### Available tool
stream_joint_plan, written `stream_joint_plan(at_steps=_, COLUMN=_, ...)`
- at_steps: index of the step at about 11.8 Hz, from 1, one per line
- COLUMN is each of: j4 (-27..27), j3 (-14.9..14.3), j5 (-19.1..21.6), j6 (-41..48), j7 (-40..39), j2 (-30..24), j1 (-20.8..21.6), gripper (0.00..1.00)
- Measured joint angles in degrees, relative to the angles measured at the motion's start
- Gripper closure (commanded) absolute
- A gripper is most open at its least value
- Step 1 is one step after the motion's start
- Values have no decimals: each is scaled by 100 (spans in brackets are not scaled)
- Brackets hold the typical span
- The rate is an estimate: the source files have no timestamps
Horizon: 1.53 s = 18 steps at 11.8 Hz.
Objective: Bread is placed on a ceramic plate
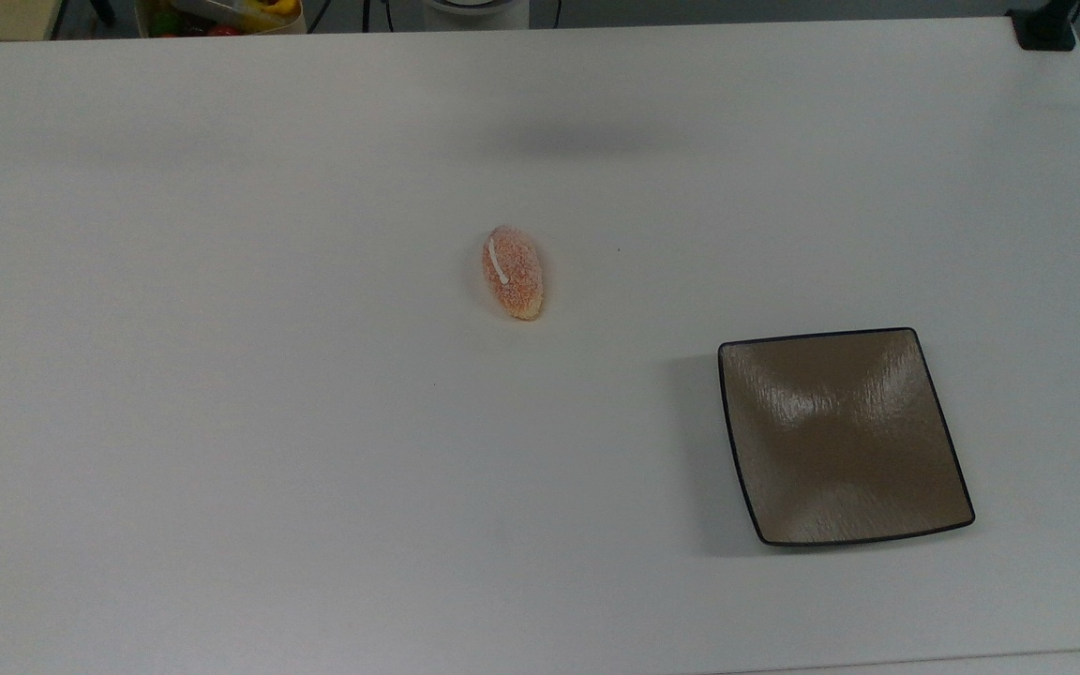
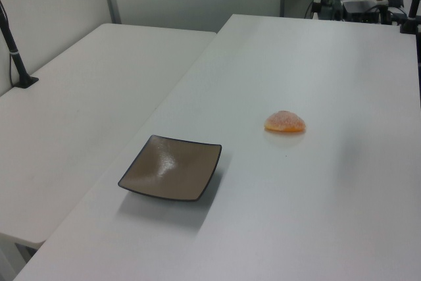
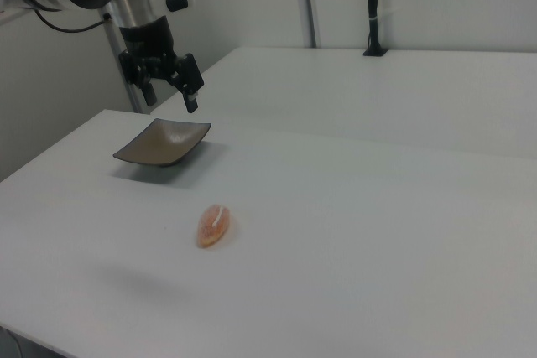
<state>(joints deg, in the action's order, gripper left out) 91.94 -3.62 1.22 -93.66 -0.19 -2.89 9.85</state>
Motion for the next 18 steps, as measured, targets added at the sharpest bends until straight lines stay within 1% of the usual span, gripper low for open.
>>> stream_joint_plan(at_steps=8, j4=33, j3=-8, j5=0, j6=-8, j7=-64, j2=15, j1=-1, gripper=0)
stream_joint_plan(at_steps=9, j4=71, j3=-5, j5=0, j6=-9, j7=-371, j2=36, j1=5, gripper=0)
stream_joint_plan(at_steps=11, j4=184, j3=0, j5=2, j6=-9, j7=-1355, j2=89, j1=17, gripper=0)
stream_joint_plan(at_steps=12, j4=242, j3=20, j5=3, j6=-39, j7=-1598, j2=118, j1=18, gripper=0)
stream_joint_plan(at_steps=15, j4=567, j3=167, j5=4, j6=-646, j7=-1660, j2=242, j1=25, gripper=0)
stream_joint_plan(at_steps=18, j4=803, j3=182, j5=3, j6=-1027, j7=-1582, j2=520, j1=24, gripper=0)
